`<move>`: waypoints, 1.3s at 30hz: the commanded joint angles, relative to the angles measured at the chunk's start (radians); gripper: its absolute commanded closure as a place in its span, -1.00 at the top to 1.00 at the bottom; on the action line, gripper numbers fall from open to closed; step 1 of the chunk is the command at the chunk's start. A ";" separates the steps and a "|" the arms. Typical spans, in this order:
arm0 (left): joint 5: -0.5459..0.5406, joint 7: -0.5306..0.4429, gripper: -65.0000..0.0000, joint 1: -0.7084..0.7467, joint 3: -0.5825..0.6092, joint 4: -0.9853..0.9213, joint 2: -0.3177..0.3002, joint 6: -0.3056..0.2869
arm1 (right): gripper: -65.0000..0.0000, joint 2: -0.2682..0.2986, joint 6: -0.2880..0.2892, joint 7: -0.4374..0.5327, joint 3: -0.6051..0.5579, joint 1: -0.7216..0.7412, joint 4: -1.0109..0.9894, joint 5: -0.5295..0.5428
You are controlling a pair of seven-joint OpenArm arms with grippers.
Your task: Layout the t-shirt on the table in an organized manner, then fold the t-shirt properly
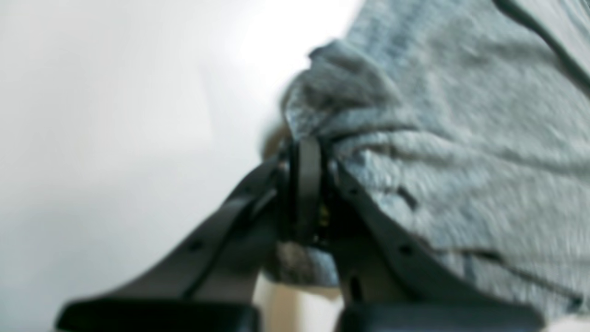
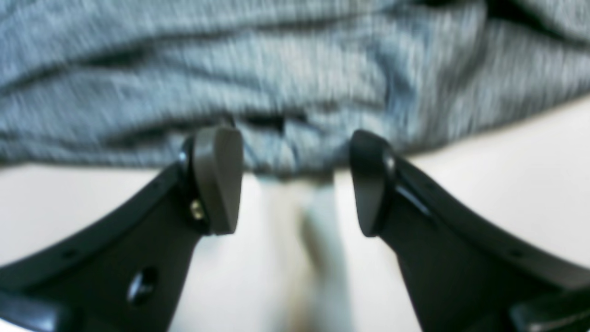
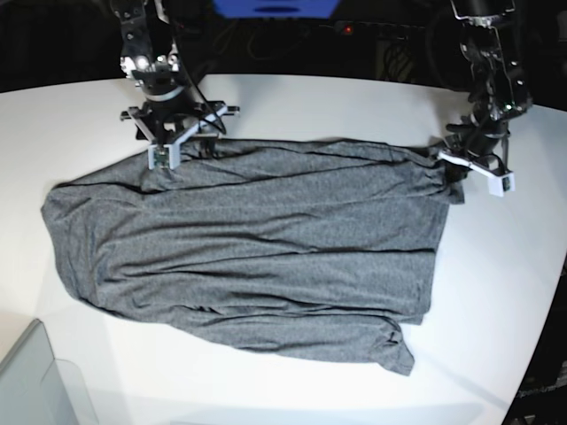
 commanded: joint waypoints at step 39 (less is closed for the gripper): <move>0.009 0.066 -0.99 0.065 -0.006 0.081 0.000 -0.025 | -1.00 0.020 -0.003 0.028 0.002 -0.098 0.175 -0.003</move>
